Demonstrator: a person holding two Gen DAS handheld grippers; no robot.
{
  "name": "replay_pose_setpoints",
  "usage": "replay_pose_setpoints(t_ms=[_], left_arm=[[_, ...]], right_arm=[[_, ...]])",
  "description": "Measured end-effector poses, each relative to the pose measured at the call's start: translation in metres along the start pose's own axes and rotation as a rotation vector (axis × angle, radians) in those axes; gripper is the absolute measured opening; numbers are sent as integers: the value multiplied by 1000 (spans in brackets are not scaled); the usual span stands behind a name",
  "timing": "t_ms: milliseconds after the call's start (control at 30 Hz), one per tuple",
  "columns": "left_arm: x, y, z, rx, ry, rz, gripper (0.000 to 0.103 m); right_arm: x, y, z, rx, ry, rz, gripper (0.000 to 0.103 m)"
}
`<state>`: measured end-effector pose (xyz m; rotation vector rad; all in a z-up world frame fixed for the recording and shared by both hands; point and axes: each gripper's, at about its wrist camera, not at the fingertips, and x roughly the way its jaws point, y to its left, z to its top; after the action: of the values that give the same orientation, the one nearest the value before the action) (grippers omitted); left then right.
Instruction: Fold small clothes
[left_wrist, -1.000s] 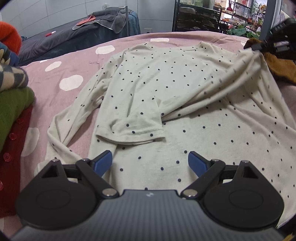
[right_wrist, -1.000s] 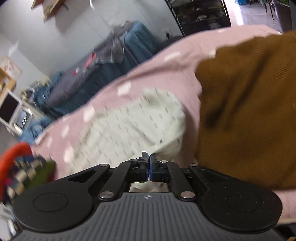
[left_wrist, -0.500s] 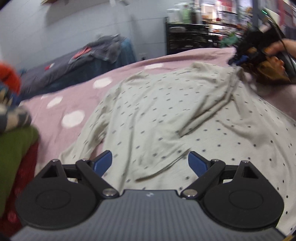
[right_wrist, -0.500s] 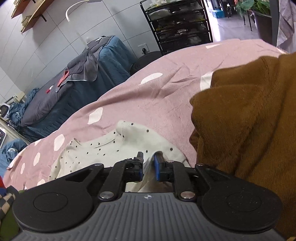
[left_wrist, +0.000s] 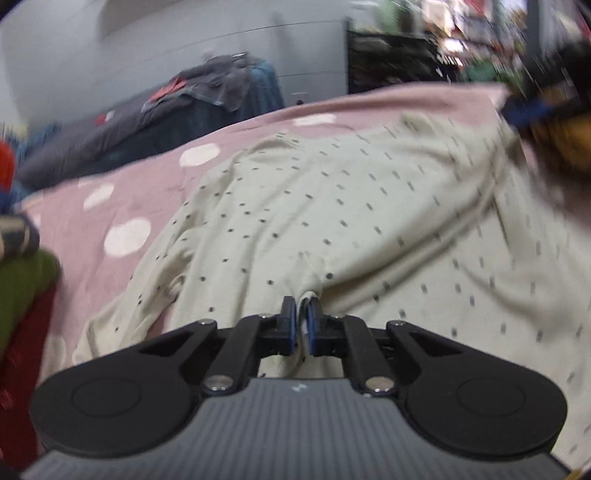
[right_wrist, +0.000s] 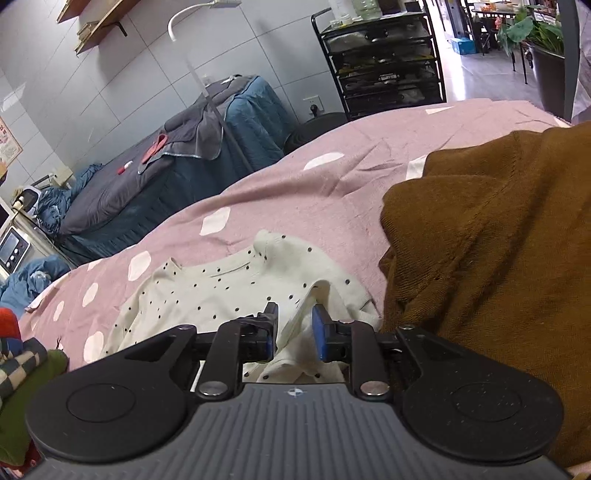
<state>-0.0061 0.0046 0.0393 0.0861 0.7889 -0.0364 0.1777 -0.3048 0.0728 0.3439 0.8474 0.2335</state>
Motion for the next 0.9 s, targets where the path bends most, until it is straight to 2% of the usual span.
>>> replay_pose_setpoints(t_ms=[167,267,300,367,433,667,733,833,867,900], left_arm=[[-2,68,27,-171,-21,35,6],[11,102,44,-269,-15,20,6],[17,108,49,-277,-10,20,6],[29,116,56,-296,-5,12,6],[45,120,64,-304,17,-10,6],[79,112,82,-272,49,5,6],[84,109,83,-261,62,16,6],[92,108,82,-259,84,14,6],[94,107,81,-253,87,14,6],[96,106,81,-247,91,15,6]], right_arm=[[-1,1,2,-47,-19,-14,42],[1,7,6,-140,-35,-24,45],[0,9,8,-173,-50,-38,46],[-3,12,12,-241,-76,-64,59],[-3,13,18,-299,-78,-71,67],[7,20,17,-500,59,-49,67],[13,24,11,-572,111,-99,67],[20,27,1,-656,170,-81,67],[21,27,-1,-677,174,-80,63],[23,28,-3,-694,175,-108,62]])
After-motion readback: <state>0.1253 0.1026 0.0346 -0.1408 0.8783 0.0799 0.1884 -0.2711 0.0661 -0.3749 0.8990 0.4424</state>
